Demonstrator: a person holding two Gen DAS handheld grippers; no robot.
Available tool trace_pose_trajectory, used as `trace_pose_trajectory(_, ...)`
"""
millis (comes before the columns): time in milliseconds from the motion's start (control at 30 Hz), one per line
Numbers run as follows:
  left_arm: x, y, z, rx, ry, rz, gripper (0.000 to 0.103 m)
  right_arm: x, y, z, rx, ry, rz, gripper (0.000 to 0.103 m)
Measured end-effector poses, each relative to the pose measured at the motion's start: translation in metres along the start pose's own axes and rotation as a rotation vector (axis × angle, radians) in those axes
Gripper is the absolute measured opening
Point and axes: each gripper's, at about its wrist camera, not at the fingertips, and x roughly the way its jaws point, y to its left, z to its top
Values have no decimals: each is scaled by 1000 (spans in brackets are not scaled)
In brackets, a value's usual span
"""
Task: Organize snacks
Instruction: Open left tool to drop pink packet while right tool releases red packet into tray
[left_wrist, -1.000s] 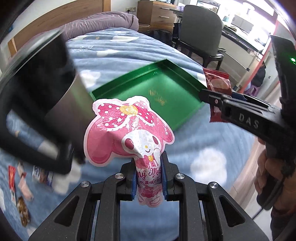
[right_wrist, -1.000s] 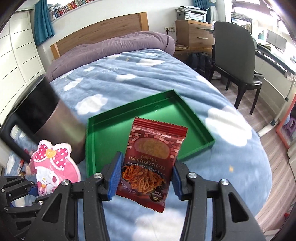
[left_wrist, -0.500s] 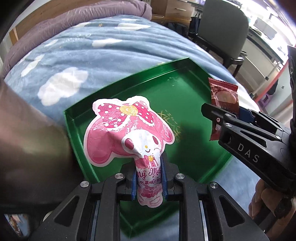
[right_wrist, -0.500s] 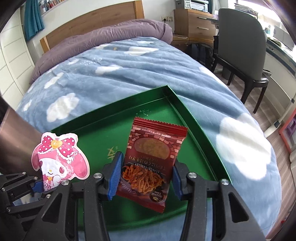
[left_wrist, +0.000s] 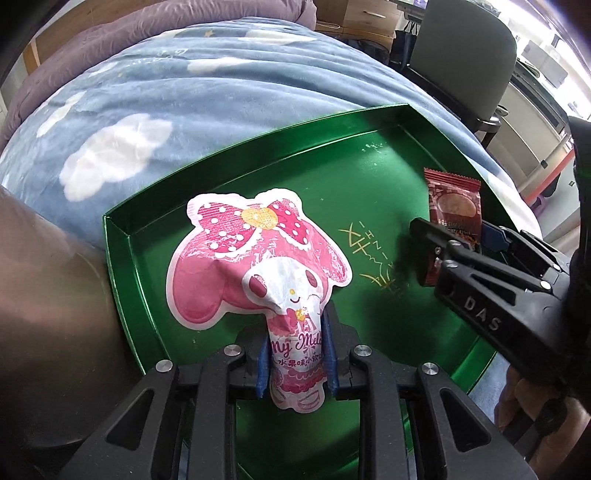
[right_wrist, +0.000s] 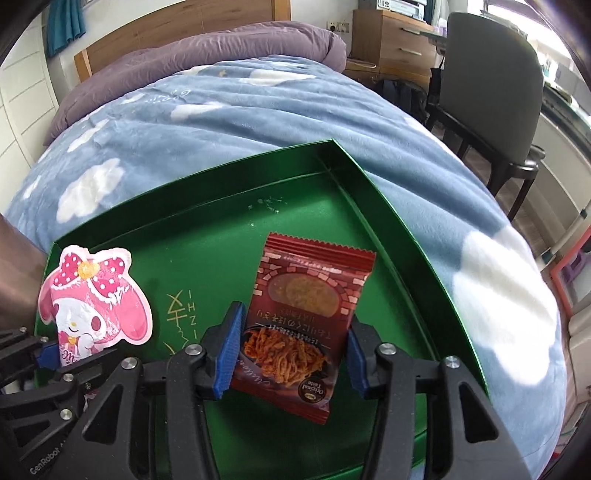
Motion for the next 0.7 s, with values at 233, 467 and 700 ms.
trace_pose_trajectory(233, -3, 0, 1, 6, -13, 8, 39, 0, 5, 1, -23, 10, -21, 46)
trace_pose_trajectory(467, -14, -2, 1, 24, -22, 22, 52, -13, 10, 4, -42, 6, -39, 56)
trace_pose_trajectory(700, -39, -18, -13, 74, -40, -6, 52, -53, 2, 5, -15, -36, -46, 57)
